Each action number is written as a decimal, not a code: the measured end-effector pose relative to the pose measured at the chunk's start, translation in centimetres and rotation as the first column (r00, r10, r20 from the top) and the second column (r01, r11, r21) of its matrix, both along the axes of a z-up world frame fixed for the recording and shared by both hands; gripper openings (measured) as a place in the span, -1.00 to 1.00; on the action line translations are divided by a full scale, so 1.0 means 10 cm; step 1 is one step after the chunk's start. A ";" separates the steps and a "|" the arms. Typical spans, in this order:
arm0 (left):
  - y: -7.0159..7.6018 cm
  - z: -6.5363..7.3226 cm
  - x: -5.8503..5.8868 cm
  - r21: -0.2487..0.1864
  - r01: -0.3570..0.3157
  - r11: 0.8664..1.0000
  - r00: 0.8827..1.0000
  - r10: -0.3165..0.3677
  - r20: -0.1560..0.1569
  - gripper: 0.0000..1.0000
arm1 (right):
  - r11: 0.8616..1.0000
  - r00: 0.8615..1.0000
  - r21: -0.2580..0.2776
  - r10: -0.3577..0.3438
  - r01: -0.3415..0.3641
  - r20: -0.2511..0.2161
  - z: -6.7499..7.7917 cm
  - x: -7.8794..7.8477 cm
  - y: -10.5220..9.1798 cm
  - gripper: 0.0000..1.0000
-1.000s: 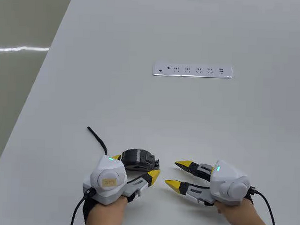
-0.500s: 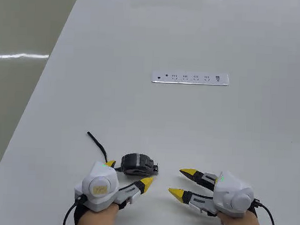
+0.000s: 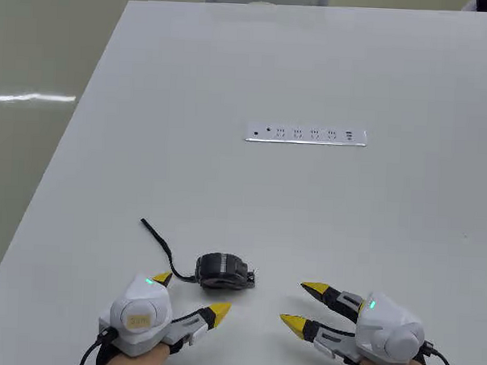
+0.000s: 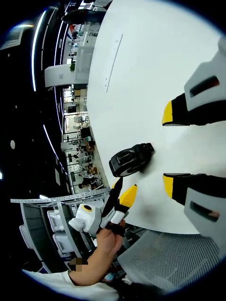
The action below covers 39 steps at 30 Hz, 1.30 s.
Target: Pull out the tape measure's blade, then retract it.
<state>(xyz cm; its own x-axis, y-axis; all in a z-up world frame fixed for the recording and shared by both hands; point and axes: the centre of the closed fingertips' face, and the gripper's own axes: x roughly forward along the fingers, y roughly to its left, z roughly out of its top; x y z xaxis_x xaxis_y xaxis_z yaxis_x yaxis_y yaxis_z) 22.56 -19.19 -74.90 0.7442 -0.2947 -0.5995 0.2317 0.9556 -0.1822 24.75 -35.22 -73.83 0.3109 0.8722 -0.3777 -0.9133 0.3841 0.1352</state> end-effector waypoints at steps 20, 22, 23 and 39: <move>0.15 0.13 -0.27 -0.012 0.030 0.999 0.999 -0.030 0.038 0.50 | 0.998 0.998 0.018 -0.054 0.053 0.016 0.15 -0.06 -0.14 -0.14; 0.18 0.14 -0.29 -0.014 0.024 1.000 0.999 -0.023 0.040 0.50 | 0.998 0.998 0.021 -0.057 0.056 0.019 0.18 -0.07 -0.15 -0.13; 0.19 0.15 -0.30 -0.017 0.022 1.000 0.999 -0.022 0.042 0.51 | 0.998 0.998 0.020 -0.058 0.058 0.018 0.18 -0.08 -0.16 -0.13; 0.31 0.16 -0.55 -0.037 0.008 0.999 0.999 -0.007 0.048 0.52 | 0.997 0.997 0.014 -0.071 0.071 0.009 0.17 -0.21 -0.31 -0.09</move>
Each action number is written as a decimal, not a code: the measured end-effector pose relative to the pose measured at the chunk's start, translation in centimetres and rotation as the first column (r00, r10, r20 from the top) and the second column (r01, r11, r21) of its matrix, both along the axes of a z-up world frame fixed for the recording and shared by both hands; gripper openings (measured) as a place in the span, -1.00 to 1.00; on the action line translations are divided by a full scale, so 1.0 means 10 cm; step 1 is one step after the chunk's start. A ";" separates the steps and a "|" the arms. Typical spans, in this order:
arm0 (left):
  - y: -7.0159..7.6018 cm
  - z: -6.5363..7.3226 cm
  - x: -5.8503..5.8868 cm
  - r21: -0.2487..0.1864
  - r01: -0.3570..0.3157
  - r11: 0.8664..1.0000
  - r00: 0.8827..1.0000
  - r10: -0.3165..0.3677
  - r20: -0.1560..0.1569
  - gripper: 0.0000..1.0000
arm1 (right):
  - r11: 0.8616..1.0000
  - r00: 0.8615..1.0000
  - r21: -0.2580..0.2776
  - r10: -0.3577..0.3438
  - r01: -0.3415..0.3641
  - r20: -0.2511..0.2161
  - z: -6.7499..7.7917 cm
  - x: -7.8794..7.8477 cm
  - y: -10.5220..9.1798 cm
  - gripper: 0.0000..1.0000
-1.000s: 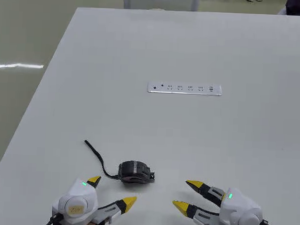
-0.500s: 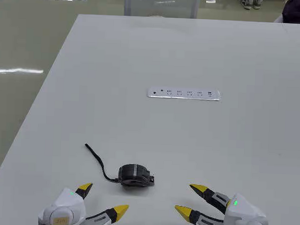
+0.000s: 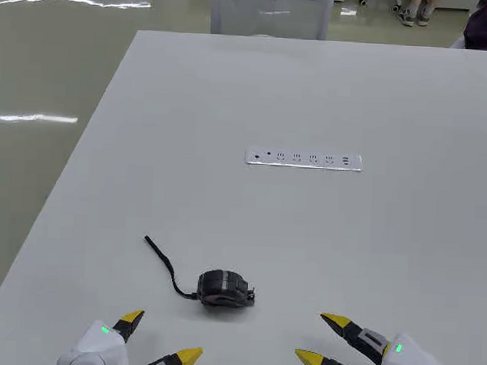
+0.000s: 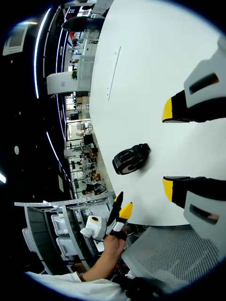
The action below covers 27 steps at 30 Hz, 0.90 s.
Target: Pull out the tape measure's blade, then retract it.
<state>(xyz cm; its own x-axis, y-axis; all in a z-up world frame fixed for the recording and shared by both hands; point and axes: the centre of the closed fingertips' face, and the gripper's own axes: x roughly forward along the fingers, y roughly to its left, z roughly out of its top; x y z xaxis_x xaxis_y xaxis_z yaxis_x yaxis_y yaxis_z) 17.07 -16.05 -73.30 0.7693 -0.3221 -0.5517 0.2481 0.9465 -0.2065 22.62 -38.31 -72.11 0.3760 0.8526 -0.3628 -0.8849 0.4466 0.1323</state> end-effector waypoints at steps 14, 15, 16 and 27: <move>0.10 0.06 -0.14 -0.014 -0.011 1.000 1.000 0.011 0.000 0.51 | 1.000 1.000 -0.004 -0.022 0.022 -0.004 0.02 -0.11 -0.13 -0.06; 0.11 0.06 -0.14 -0.019 -0.012 1.000 1.000 0.012 0.000 0.52 | 1.000 1.000 -0.004 -0.023 0.023 -0.004 0.02 -0.12 -0.14 -0.06; 0.12 0.07 -0.15 -0.022 -0.015 1.000 1.000 0.015 0.003 0.53 | 1.000 1.000 -0.005 -0.025 0.025 -0.002 0.02 -0.12 -0.15 -0.05; 0.19 0.09 -0.22 -0.037 -0.012 0.999 1.000 0.012 0.010 0.54 | 0.999 0.999 -0.005 -0.048 0.048 -0.010 0.03 -0.21 -0.23 -0.02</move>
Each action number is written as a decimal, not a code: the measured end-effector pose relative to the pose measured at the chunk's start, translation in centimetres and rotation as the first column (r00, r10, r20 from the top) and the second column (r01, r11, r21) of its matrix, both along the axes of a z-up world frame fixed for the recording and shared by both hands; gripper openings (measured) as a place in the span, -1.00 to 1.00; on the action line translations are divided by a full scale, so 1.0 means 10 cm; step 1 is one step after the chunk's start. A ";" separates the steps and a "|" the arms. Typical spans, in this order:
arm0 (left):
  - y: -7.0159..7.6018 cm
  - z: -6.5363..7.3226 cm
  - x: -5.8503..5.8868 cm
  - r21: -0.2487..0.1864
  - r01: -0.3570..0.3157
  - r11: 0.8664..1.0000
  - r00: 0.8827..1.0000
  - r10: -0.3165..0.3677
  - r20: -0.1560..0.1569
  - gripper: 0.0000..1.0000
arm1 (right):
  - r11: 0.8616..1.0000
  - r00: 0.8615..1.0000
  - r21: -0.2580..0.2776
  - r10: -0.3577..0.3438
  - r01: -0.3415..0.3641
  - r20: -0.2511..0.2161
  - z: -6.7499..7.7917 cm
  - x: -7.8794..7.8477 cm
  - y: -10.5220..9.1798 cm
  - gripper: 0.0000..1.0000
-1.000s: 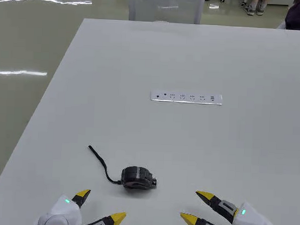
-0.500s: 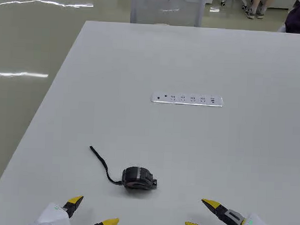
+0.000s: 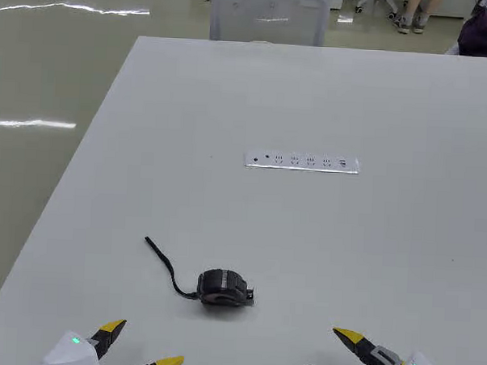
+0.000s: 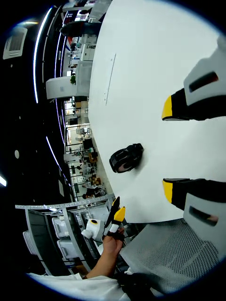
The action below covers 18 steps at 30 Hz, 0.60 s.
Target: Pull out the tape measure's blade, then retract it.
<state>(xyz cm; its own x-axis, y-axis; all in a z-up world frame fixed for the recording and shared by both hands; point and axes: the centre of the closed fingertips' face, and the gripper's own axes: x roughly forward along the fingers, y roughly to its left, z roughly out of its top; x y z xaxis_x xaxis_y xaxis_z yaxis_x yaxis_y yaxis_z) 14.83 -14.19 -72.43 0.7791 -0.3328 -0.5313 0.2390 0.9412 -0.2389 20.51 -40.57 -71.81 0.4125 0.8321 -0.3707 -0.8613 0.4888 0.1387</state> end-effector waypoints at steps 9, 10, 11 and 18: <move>0.06 -0.02 -0.08 -0.006 -0.005 1.000 1.000 0.005 -0.002 0.55 | 1.000 1.000 0.009 -0.021 0.021 -0.002 0.03 -0.05 -0.08 0.04; 0.06 -0.02 -0.09 -0.010 -0.008 1.000 1.000 0.008 -0.004 0.55 | 1.000 1.000 0.007 -0.021 0.021 -0.002 0.02 -0.07 -0.09 0.05; 0.07 -0.03 -0.10 -0.006 -0.009 1.000 1.000 0.009 -0.003 0.55 | 1.000 1.000 0.007 -0.020 0.020 -0.004 0.02 -0.07 -0.09 0.05; 0.13 -0.02 -0.17 -0.017 -0.027 0.999 1.000 0.027 0.000 0.55 | 0.999 1.000 0.008 -0.031 0.031 -0.001 0.07 -0.12 -0.12 0.09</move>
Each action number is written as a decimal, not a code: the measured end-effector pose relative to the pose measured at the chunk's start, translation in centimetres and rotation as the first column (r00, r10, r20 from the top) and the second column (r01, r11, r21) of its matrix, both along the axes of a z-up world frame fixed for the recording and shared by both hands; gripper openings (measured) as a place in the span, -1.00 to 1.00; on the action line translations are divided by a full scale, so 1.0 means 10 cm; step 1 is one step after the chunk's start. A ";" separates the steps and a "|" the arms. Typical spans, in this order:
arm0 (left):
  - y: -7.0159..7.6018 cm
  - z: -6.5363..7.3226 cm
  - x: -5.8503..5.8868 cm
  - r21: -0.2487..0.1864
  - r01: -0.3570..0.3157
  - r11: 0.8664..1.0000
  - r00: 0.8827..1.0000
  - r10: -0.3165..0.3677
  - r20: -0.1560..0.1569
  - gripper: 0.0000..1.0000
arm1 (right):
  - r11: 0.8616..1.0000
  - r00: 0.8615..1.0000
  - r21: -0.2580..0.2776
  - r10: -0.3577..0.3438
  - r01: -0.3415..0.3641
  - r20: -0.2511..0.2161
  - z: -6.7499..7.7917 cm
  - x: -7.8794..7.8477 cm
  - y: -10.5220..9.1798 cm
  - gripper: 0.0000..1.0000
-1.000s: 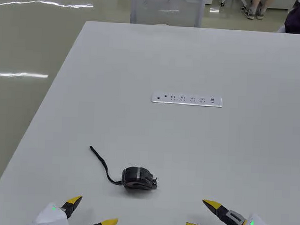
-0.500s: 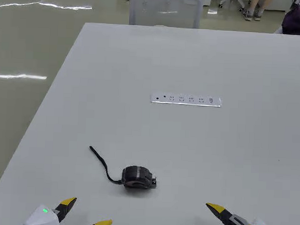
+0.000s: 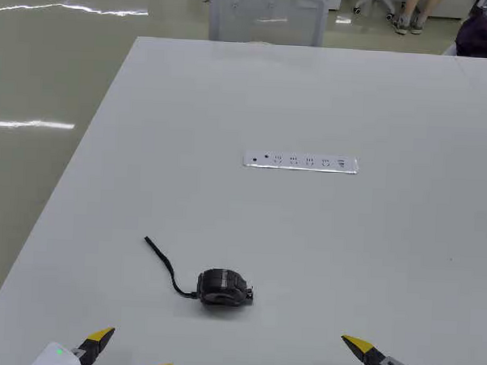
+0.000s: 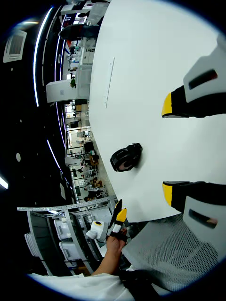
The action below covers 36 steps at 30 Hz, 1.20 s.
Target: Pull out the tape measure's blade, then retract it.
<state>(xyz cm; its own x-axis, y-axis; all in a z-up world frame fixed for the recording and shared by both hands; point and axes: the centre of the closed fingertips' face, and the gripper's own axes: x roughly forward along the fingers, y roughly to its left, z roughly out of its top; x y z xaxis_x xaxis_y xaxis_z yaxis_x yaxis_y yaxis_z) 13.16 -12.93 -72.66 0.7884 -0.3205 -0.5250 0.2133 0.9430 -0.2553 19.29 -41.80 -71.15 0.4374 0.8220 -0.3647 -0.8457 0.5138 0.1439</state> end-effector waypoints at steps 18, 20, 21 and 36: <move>0.03 0.01 -0.09 -0.022 -0.023 0.999 1.000 0.024 0.009 0.59 | 1.000 0.999 0.005 -0.025 0.026 -0.020 0.00 -0.10 -0.12 0.16; 0.03 0.00 -0.10 -0.010 -0.022 1.000 1.000 0.022 0.007 0.60 | 1.000 0.999 0.002 -0.027 0.027 -0.018 -0.01 -0.10 -0.13 0.16; 0.03 0.00 -0.10 -0.010 -0.021 1.000 1.000 0.021 0.006 0.61 | 1.000 0.999 0.003 -0.027 0.027 -0.018 0.00 -0.10 -0.13 0.16; 0.04 -0.02 -0.13 -0.030 -0.032 0.999 0.999 0.032 -0.001 0.61 | 0.999 0.999 0.010 -0.035 0.035 -0.022 0.01 -0.10 -0.14 0.20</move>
<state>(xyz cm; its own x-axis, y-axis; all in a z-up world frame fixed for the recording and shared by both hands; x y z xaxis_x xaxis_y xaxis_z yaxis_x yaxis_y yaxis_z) 11.83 -12.54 -72.87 0.7984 -0.3106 -0.5159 0.1830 0.9413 -0.2835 18.24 -43.20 -71.10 0.4582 0.8099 -0.3662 -0.8238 0.5416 0.1672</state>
